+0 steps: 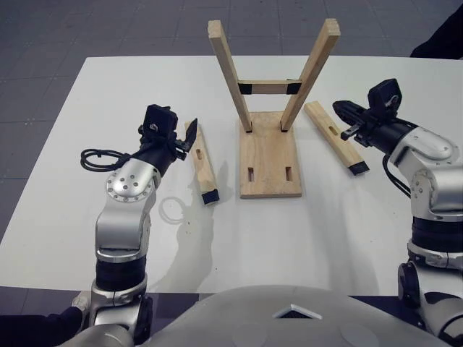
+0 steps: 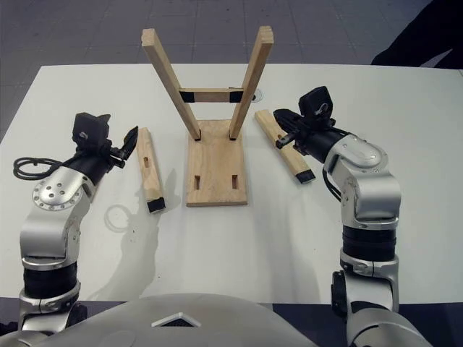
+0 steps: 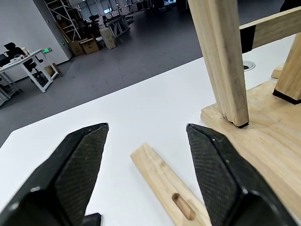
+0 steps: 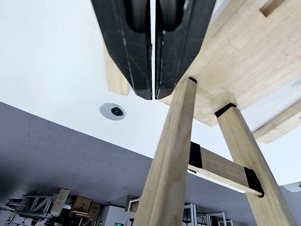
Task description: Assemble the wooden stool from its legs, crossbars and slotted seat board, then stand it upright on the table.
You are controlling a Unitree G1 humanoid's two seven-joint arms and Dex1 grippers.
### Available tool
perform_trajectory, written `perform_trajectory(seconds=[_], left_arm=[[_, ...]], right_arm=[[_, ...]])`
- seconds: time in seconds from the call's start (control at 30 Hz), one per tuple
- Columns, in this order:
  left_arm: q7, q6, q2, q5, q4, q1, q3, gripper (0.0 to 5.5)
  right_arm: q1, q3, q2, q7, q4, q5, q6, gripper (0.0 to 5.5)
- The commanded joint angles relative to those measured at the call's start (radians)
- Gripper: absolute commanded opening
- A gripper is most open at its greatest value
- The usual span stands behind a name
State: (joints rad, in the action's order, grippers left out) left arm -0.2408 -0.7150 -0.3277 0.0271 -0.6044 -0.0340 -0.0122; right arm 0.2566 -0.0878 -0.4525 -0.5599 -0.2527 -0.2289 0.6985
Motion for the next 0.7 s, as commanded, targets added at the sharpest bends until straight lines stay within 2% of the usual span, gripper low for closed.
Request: perform_trajectory(seconds=[0.03,0.17,0.33,0.37,0.43,0.53,0.7], left_arm=[[0.088,-0.026,0.064,-0.036,-0.090,-0.131,0.018,3.09],[0.170,0.019,0.098,-0.085,-0.116,-0.227,-0.033,3.09],[0.230,0.062,0.140,-0.119,-0.172,-0.357,-0.115,3.09],[0.224,0.081,0.150,-0.105,-0.175,-0.386,-0.135,3.26],[0.180,0.144,0.168,-0.035,-0.158,-0.421,-0.184,3.56],[0.067,0.266,0.129,0.065,-0.047,-0.436,-0.257,4.02],[-0.048,0.409,0.081,0.154,0.199,-0.386,-0.325,4.02]], right_arm=[[-0.086,-0.003,-0.026,0.067,-0.012,0.063,-0.026,0.10],[-0.155,-0.047,-0.021,0.156,-0.006,0.119,-0.098,0.10],[-0.154,-0.051,-0.011,0.202,-0.004,0.139,-0.160,0.10],[-0.163,-0.055,-0.009,0.206,-0.007,0.137,-0.161,0.10],[-0.198,-0.056,0.001,0.210,-0.016,0.131,-0.165,0.10],[-0.240,-0.058,0.007,0.223,-0.008,0.141,-0.182,0.10],[-0.206,-0.049,0.003,0.218,0.015,0.135,-0.180,0.10]])
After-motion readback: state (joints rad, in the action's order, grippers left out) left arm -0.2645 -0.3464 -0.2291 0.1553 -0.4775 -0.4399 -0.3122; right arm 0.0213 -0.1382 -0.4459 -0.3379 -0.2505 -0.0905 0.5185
